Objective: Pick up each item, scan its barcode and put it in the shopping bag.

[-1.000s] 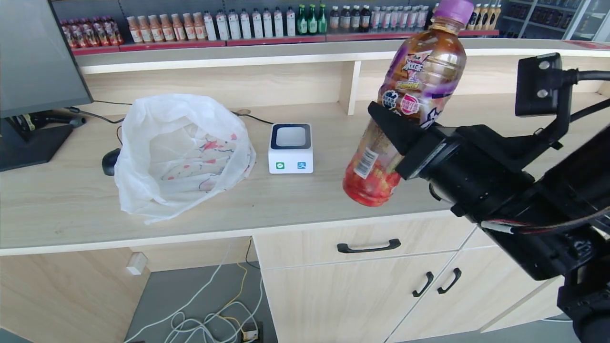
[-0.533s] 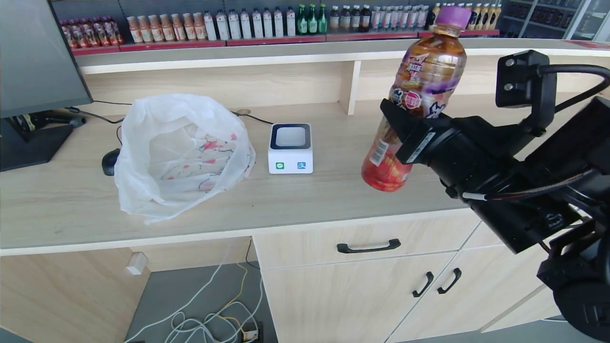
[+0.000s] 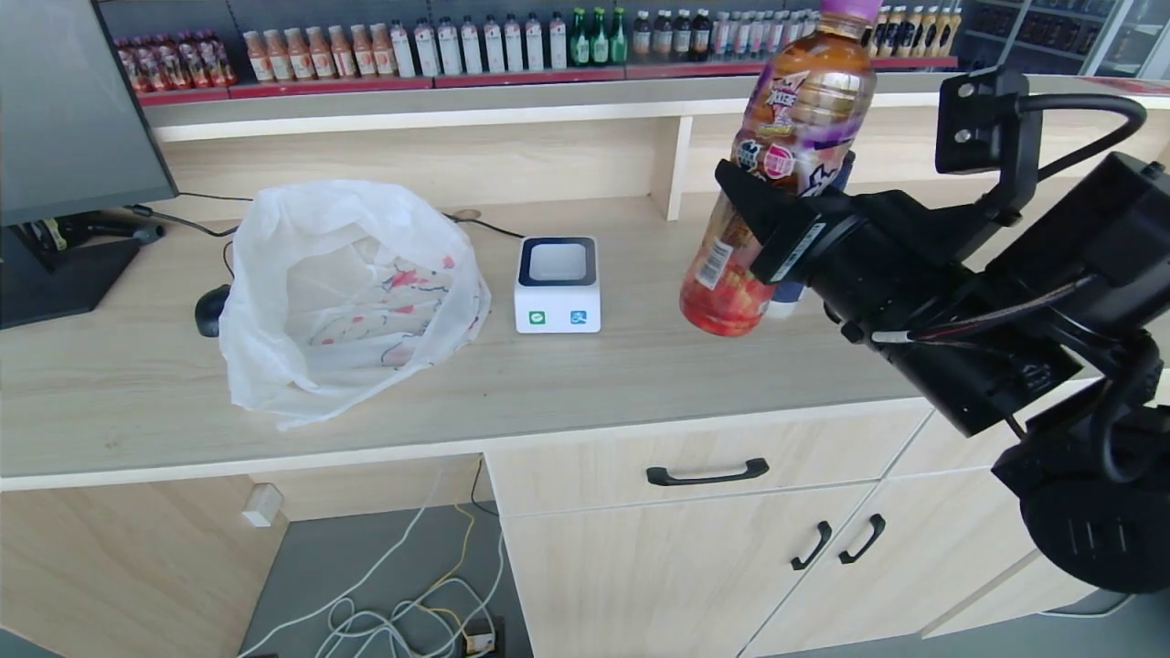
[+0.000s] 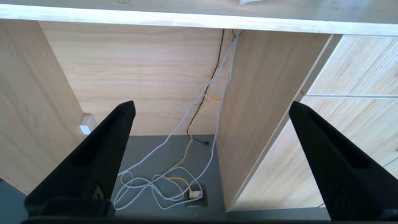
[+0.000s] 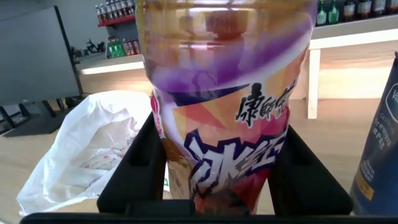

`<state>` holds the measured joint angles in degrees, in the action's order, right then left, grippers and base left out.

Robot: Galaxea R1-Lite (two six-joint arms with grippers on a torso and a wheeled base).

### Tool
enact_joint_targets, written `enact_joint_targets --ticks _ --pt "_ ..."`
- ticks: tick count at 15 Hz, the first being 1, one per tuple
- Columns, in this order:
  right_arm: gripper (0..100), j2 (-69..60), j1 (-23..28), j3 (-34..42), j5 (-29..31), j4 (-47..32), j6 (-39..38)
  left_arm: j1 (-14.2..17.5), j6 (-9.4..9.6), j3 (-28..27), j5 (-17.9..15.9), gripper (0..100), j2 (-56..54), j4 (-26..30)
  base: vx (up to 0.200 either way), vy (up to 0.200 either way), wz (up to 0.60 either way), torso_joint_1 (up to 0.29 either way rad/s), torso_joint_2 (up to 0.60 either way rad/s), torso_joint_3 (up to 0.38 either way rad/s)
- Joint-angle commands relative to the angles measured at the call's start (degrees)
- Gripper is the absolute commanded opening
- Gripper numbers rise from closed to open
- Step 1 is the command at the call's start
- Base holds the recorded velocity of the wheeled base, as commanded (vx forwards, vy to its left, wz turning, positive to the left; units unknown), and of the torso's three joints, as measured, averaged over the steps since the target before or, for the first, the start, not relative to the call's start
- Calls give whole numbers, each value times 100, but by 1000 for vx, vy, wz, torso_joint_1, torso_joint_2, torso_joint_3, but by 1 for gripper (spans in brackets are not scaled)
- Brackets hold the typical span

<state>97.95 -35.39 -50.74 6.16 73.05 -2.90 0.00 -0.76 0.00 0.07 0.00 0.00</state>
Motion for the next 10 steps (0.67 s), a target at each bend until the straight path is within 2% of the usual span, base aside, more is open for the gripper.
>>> enact_joint_targets --ticks 1,6,10 --pt "0 49 155 143 -9 149 -35 0 -4 0 1 100 0 -9 0 0 0 0 0 0" --pt "0 -136 225 380 -18 439 -246 0 -4 0 1 100 0 0 0 0 0 0 0 0" --pt "0 -180 524 565 -36 562 -264 0 49 0 1 100 0 0 0 0 0 0 0 0"
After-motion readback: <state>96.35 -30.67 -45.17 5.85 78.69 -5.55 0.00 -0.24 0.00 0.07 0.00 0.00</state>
